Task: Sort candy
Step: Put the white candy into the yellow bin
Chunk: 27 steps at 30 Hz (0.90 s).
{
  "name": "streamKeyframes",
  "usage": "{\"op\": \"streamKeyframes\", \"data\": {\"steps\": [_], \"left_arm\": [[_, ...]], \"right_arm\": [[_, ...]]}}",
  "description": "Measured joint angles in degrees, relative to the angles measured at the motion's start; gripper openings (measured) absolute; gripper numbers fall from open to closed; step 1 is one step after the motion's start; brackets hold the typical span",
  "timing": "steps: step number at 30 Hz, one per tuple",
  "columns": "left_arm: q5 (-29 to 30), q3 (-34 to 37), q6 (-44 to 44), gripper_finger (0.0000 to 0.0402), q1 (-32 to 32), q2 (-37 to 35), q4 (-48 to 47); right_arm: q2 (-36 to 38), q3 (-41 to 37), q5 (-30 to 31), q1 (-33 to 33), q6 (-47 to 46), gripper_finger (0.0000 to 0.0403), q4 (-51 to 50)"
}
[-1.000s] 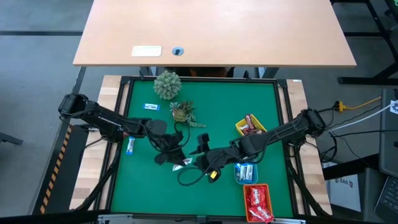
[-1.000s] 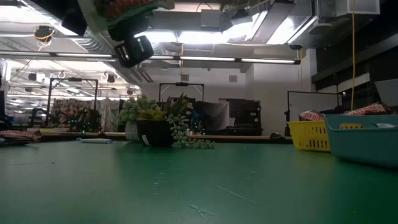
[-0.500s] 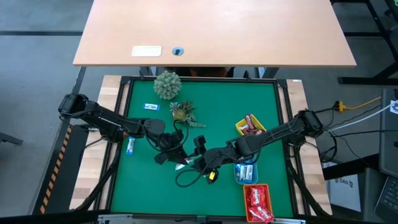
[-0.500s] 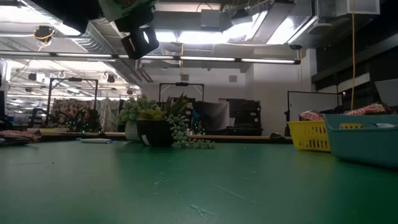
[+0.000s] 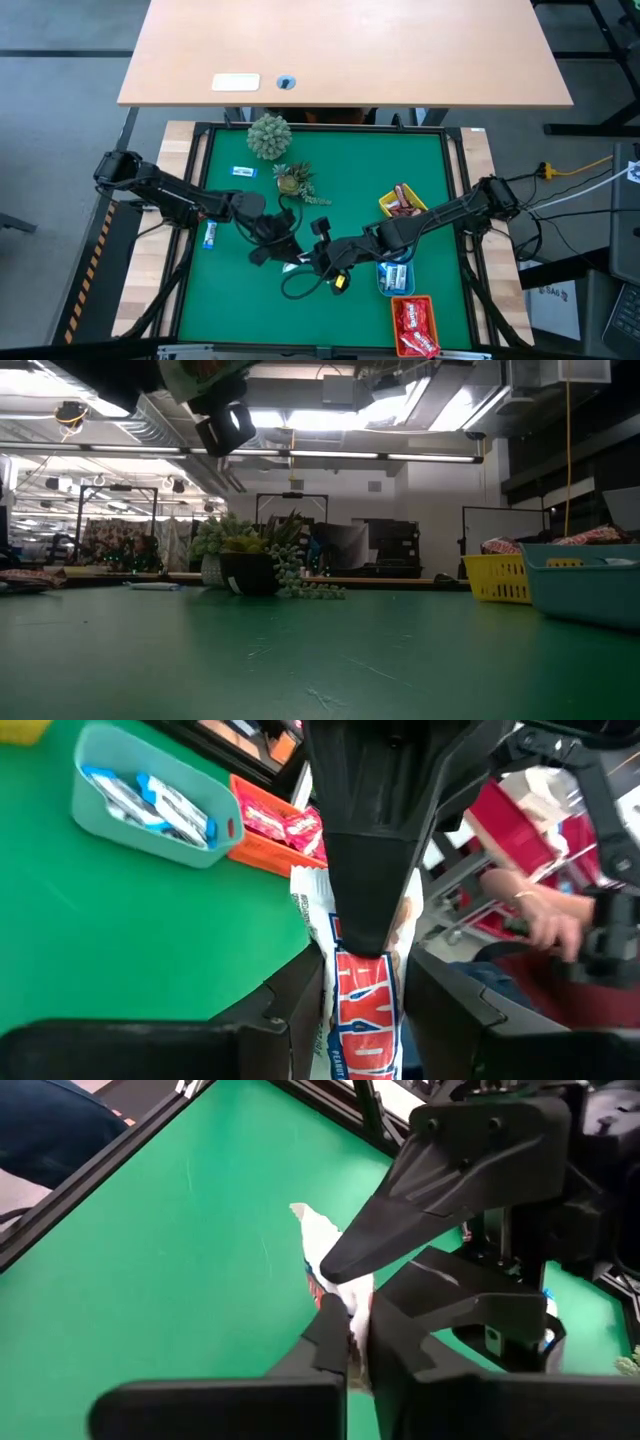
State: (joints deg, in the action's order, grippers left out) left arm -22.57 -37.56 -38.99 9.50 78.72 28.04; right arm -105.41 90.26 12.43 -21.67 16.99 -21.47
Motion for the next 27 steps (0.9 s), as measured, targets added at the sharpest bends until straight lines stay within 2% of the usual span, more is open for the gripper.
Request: {"op": "streamKeyframes", "data": {"steps": [3,7,10,15,20,27], "left_arm": [[2.0,0.0,3.3,0.0126,0.5,0.0,-0.4],[2.9,0.0,3.6,0.0138,0.5,0.0,-1.5],[3.5,0.0,3.6,0.0161,0.5,-0.1,-3.0],[6.0,0.0,3.7,0.0209,0.4,0.0,-6.2],[7.6,0.0,3.7,0.0241,0.4,0.0,-8.4],[8.8,0.0,3.7,0.0247,0.4,0.0,-10.2]], "right_arm": [[0.0,0.0,0.0,0.0,0.0,0.0012,-0.2],[0.0,0.0,0.0,0.0,0.0,0.0037,-0.2],[0.0,0.0,0.0,0.0,0.0,0.0043,-0.8],[0.1,0.0,0.0,0.0,0.0,0.0027,-4.5],[0.1,0.0,-0.2,0.0,-0.8,0.002,-11.2],[0.2,0.0,0.2,-0.1,-7.9,0.0022,-27.6]]}}
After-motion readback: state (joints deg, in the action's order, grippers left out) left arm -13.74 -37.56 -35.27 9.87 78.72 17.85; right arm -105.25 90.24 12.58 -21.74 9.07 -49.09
